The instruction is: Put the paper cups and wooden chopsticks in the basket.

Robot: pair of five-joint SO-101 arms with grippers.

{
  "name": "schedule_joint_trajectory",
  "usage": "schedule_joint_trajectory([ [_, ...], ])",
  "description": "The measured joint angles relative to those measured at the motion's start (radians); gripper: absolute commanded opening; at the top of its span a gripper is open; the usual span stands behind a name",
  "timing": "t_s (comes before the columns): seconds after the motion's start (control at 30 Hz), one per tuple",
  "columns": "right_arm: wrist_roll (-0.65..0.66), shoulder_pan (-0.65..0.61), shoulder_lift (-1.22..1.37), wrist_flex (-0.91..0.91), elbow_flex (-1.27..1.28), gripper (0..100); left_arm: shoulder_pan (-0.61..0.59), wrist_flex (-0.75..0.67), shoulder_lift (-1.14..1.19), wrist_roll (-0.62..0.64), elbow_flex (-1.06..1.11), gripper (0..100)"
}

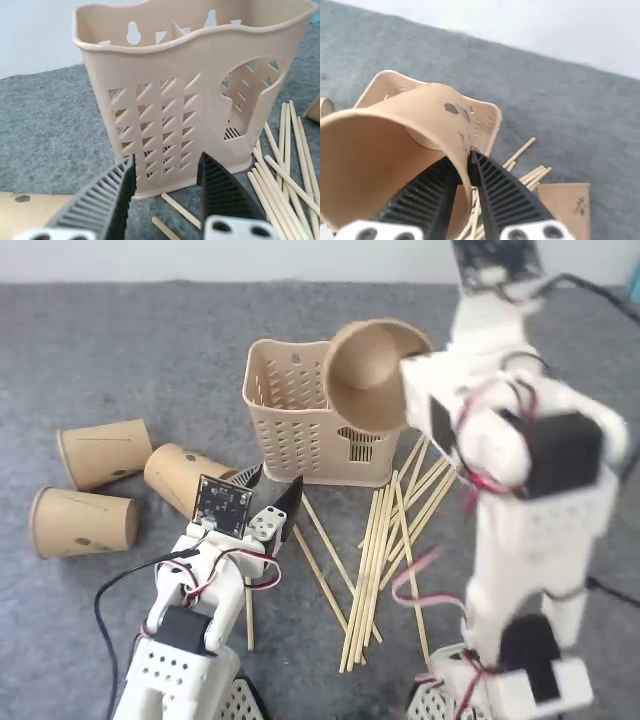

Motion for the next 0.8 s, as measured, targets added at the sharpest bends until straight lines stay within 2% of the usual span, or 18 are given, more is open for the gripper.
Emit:
schedule_joint_trajectory([
  [0.13, -0.002, -0.006, 0.117, 0.000, -0.046, 0.8, 0.000, -0.003, 0.000, 0.000, 0.008, 20],
  [0.43, -0.003, 0.094, 0.265, 0.000, -0.049, 1.9, 0.000, -0.006, 0.000, 0.000, 0.011, 20],
  [0.63, -0.003, 0.103, 0.331, 0.000, -0.049, 22.8, 0.000, -0.006, 0.000, 0.000, 0.011, 20],
  [0.7, -0.003, 0.104, 0.333, 0.000, -0.049, 25.4, 0.000, -0.006, 0.000, 0.000, 0.011, 20],
  [0.8, -0.003, 0.103, 0.333, 0.000, -0.049, 24.0, 0.000, -0.011, 0.000, 0.000, 0.025, 20],
])
